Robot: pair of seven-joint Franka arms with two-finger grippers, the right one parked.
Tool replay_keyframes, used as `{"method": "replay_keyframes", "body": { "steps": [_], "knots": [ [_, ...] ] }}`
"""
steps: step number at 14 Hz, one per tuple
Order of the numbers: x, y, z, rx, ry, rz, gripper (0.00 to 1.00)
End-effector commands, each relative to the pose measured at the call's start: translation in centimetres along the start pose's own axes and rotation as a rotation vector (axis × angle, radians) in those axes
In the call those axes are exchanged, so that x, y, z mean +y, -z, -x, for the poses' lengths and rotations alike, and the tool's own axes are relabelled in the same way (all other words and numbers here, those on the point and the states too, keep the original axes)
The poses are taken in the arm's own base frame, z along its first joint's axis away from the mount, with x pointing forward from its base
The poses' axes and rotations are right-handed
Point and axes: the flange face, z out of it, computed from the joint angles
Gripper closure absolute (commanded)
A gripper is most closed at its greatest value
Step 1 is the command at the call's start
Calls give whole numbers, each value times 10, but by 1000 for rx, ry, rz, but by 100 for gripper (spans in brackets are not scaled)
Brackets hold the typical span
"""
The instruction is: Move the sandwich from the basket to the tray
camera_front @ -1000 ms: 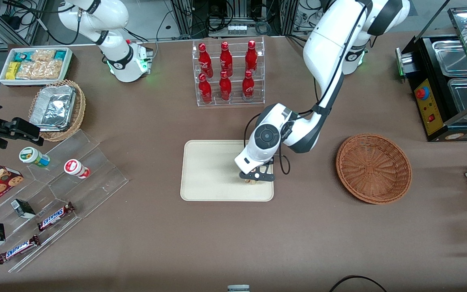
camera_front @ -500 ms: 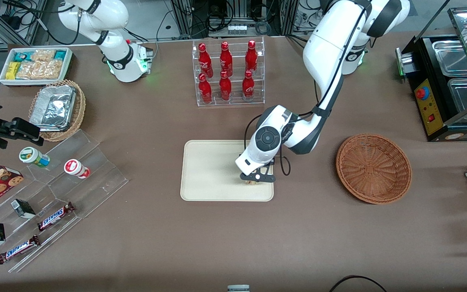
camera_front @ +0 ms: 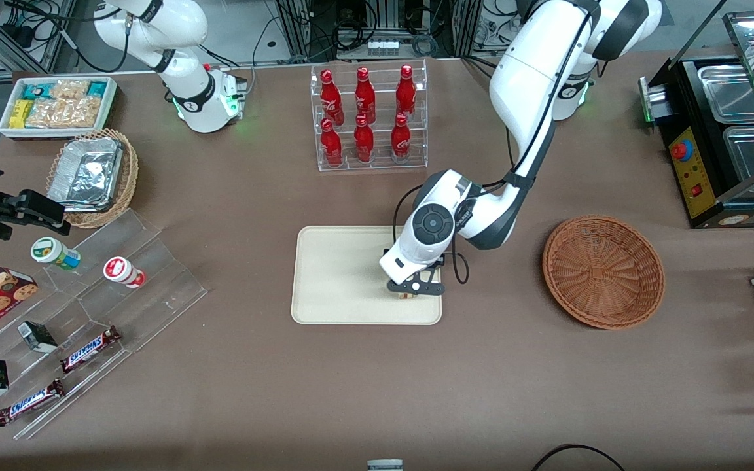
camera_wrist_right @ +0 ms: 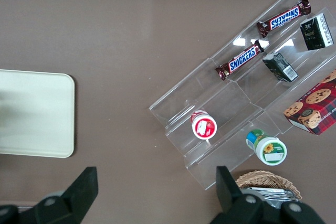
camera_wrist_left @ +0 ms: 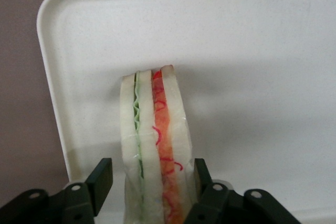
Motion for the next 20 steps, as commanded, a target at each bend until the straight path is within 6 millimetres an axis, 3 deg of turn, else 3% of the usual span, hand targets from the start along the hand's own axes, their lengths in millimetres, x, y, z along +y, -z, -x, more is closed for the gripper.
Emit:
{"method": "replay_keyframes", "body": {
  "steps": [1, 2, 4, 6, 9, 13, 16, 20],
  "knots": [
    [7, 25, -9, 32, 14, 31, 6],
    [4, 41, -11, 42, 50, 37, 1],
    [-14, 76, -18, 46, 108, 25, 0],
    [-53, 123, -27, 27, 152, 7, 0],
    [-108, 188, -22, -23, 217, -19, 0],
    [-167, 224, -33, 61, 263, -106, 0],
    [-208, 253, -26, 95, 282, -135, 0],
    [-243, 280, -6, 90, 215, -132, 0]
  ]
}}
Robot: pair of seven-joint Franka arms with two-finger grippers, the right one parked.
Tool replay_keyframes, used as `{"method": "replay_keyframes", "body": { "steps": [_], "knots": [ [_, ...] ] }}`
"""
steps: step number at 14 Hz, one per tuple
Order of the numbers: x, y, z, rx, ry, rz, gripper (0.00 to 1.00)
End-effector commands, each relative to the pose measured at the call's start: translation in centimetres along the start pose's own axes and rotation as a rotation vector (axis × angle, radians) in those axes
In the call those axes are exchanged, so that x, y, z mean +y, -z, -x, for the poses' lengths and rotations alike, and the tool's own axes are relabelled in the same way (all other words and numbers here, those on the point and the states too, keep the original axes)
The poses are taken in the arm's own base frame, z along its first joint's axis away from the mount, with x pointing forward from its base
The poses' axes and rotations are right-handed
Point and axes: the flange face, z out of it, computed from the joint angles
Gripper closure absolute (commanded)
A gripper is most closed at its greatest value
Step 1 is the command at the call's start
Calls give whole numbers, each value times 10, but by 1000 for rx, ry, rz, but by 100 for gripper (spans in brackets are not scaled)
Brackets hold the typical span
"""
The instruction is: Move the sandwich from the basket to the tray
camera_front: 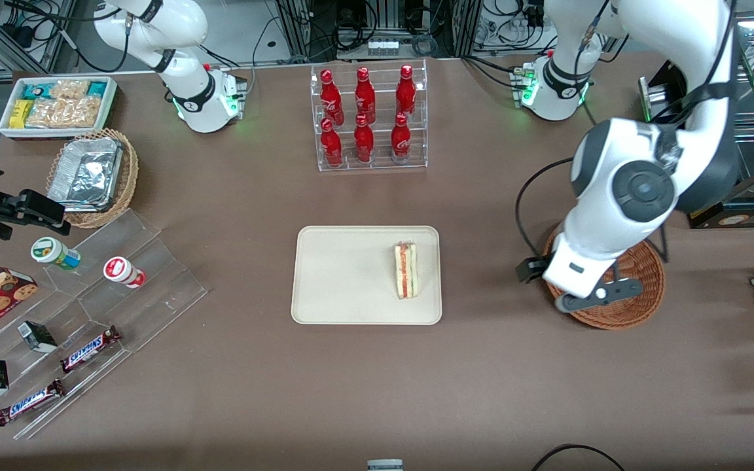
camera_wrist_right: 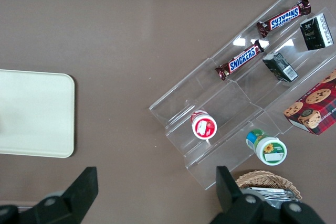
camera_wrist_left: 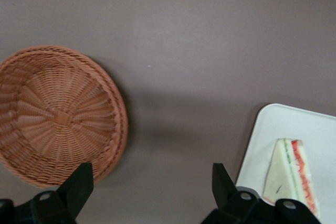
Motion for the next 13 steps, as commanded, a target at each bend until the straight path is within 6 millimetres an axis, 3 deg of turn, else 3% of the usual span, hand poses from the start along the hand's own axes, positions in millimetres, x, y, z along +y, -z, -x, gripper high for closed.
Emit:
{"method": "replay_keyframes", "body": {
  "steps": [1, 3, 4, 7, 10, 13],
  "knots": [
    [-32, 29, 22, 6, -61, 6, 0],
    [-55, 53, 31, 20, -61, 14, 0],
    [-92, 66, 27, 5, -30, 12, 0],
    [-139, 102, 36, -19, -123, 23, 0],
    [-148, 133, 47, 27, -117, 34, 0],
    [-155, 148, 53, 21, -115, 32, 0]
  ]
}}
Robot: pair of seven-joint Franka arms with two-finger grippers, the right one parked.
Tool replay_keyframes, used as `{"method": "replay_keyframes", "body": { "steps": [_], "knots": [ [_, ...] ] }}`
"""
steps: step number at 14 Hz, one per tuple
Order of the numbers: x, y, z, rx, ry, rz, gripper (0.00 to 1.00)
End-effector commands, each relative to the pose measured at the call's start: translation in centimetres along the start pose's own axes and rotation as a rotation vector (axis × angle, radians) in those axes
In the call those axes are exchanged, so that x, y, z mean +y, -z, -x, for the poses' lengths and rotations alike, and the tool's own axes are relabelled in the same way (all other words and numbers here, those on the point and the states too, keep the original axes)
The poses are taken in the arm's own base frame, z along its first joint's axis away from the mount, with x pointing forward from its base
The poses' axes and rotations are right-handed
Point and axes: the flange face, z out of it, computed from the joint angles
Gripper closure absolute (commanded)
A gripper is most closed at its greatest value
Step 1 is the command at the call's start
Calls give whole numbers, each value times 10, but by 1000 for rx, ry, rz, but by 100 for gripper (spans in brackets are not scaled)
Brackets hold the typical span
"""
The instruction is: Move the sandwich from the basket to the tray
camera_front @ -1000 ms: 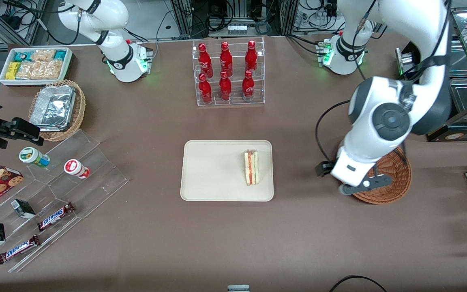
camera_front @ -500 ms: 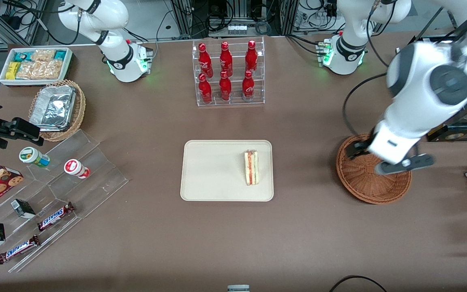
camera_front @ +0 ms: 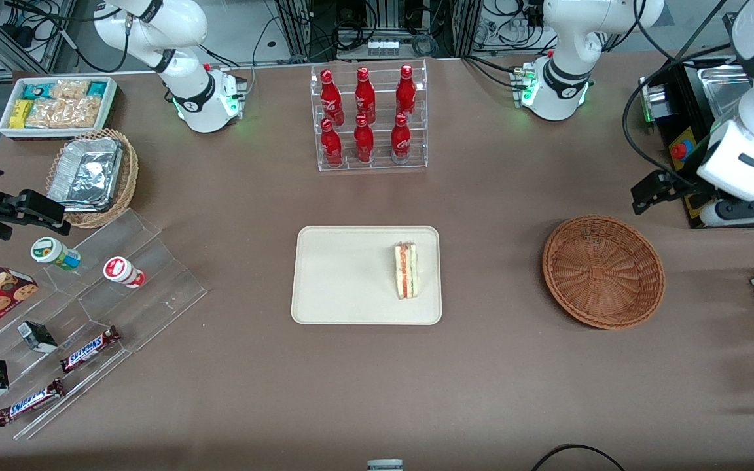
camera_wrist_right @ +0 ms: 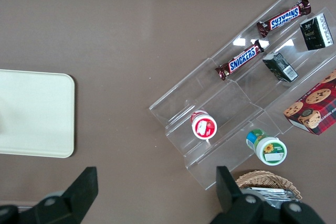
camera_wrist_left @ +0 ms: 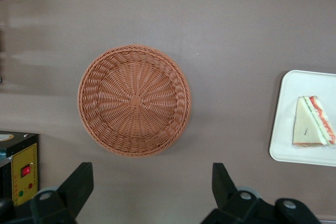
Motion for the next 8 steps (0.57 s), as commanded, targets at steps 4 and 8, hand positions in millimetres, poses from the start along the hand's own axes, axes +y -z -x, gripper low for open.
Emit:
{"method": "replay_keyframes", "body": {
  "steps": [4, 8],
  "knots": [
    [-10, 7, 7, -27, -27, -8, 0],
    [-14, 5, 15, -80, -13, -15, 0]
  ]
}}
